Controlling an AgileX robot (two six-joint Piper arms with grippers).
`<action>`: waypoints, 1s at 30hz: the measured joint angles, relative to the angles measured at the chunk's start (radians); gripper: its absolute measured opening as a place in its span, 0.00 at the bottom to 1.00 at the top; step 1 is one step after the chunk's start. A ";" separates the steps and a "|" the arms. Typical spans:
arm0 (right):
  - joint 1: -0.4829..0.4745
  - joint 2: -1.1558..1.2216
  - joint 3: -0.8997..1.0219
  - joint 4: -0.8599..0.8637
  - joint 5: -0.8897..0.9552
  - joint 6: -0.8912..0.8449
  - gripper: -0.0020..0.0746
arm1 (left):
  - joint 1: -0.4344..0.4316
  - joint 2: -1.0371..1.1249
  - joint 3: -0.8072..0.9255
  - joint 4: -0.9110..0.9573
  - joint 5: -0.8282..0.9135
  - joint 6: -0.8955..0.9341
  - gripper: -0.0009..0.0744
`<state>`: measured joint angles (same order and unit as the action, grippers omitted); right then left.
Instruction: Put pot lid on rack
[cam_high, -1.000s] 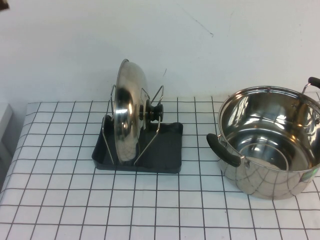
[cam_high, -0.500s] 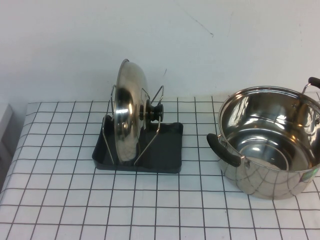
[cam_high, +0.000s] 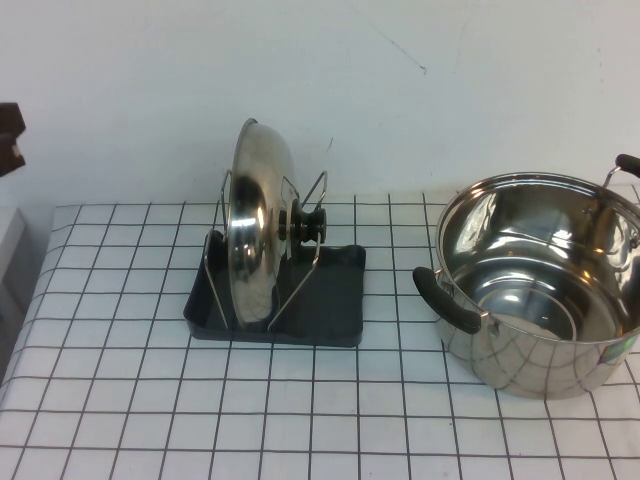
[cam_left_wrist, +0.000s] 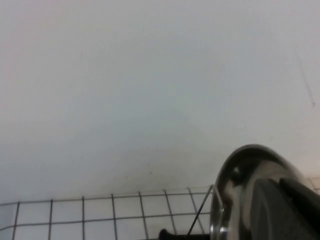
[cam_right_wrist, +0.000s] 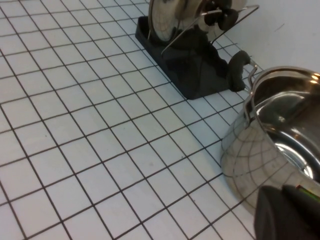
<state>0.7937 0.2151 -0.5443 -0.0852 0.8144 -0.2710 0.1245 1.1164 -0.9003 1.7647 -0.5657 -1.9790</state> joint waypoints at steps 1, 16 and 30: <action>0.000 -0.018 0.035 0.000 -0.025 0.000 0.03 | 0.000 -0.022 0.000 0.000 -0.009 -0.012 0.01; 0.000 -0.101 0.175 0.001 -0.104 0.000 0.03 | -0.245 -0.205 0.000 0.002 -0.129 -0.042 0.01; 0.000 -0.101 0.175 0.002 -0.106 0.000 0.03 | -0.259 -0.205 0.000 0.002 -0.562 -0.042 0.01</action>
<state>0.7937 0.1137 -0.3691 -0.0830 0.7082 -0.2709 -0.1344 0.9114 -0.9003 1.7671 -1.1274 -2.0207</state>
